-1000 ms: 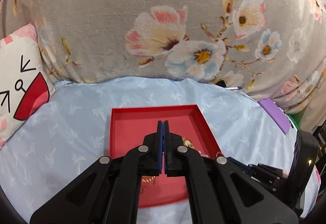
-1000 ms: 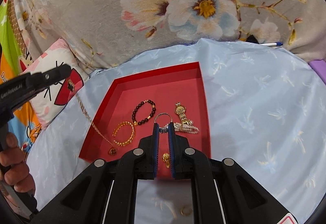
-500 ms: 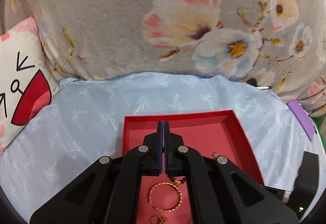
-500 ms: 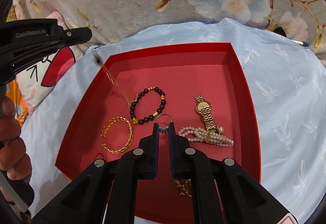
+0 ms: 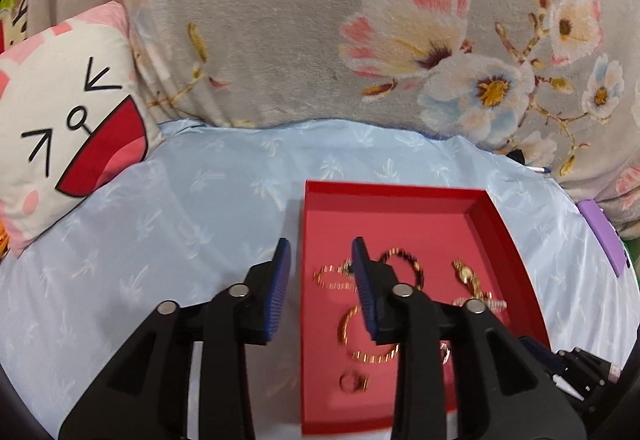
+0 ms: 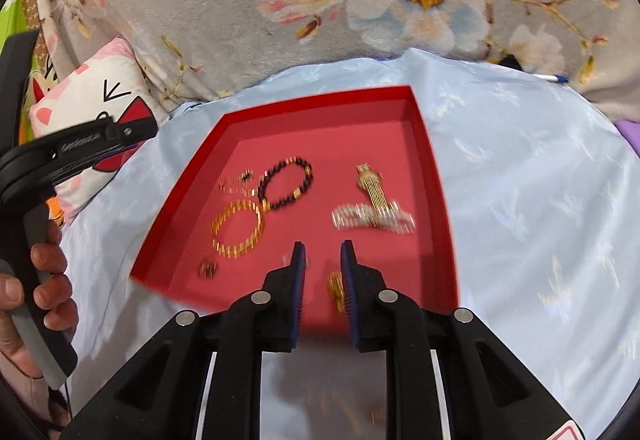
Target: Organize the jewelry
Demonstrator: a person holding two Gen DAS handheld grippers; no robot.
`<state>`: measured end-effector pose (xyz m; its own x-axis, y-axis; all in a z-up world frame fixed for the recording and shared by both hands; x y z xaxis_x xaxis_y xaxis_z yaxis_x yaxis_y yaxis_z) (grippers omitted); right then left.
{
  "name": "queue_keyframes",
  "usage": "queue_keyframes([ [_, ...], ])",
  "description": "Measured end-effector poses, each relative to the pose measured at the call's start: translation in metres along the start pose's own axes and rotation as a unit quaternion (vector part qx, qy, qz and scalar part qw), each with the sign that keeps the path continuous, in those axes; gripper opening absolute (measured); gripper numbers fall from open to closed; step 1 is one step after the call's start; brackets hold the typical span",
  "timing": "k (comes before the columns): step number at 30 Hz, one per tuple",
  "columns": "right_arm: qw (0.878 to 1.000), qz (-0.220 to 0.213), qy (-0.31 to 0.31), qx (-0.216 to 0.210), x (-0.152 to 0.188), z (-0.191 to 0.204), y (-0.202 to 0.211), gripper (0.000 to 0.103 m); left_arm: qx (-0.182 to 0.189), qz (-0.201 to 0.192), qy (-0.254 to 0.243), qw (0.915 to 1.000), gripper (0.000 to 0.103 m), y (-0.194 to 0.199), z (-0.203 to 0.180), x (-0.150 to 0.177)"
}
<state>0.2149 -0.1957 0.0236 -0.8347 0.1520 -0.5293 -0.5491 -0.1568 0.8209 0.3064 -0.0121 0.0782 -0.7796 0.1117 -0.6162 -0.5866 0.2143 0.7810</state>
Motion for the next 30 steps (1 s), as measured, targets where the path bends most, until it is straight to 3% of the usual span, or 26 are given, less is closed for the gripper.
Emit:
queue_keyframes([
  [4,1.0,-0.002,-0.01,0.013,0.034,-0.006,0.019,0.026,-0.002,0.011,0.004,0.9999,0.034,0.016,0.01,0.043],
  [15,0.998,0.014,-0.06,0.013,0.111,-0.031,0.046,0.028,0.027,0.055,0.043,0.9972,0.034,0.043,0.041,0.154],
  [20,0.997,0.023,-0.066,0.027,0.132,-0.034,0.045,0.028,0.032,0.07,0.035,0.9965,0.035,0.04,0.034,0.178],
  [22,0.997,0.026,-0.063,0.032,0.137,-0.032,0.043,0.028,0.02,0.068,0.019,0.9973,0.046,0.038,0.025,0.182],
  [30,0.997,0.025,-0.05,0.049,0.118,-0.03,0.033,0.028,0.0,0.084,0.0,0.9965,0.047,0.016,0.01,0.178],
])
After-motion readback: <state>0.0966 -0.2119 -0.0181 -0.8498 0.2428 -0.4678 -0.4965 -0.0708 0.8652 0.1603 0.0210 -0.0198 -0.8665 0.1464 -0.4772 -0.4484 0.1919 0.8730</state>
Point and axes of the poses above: each gripper's, at about its wrist camera, not at the fingertips, and y roughly against the way its jaws point, z to its left, x to its underside, the point moved 3 cm from there along -y, roughly the way its jaws point, and after that the axes turned 12 degrees about z, right-handed, at the moved point
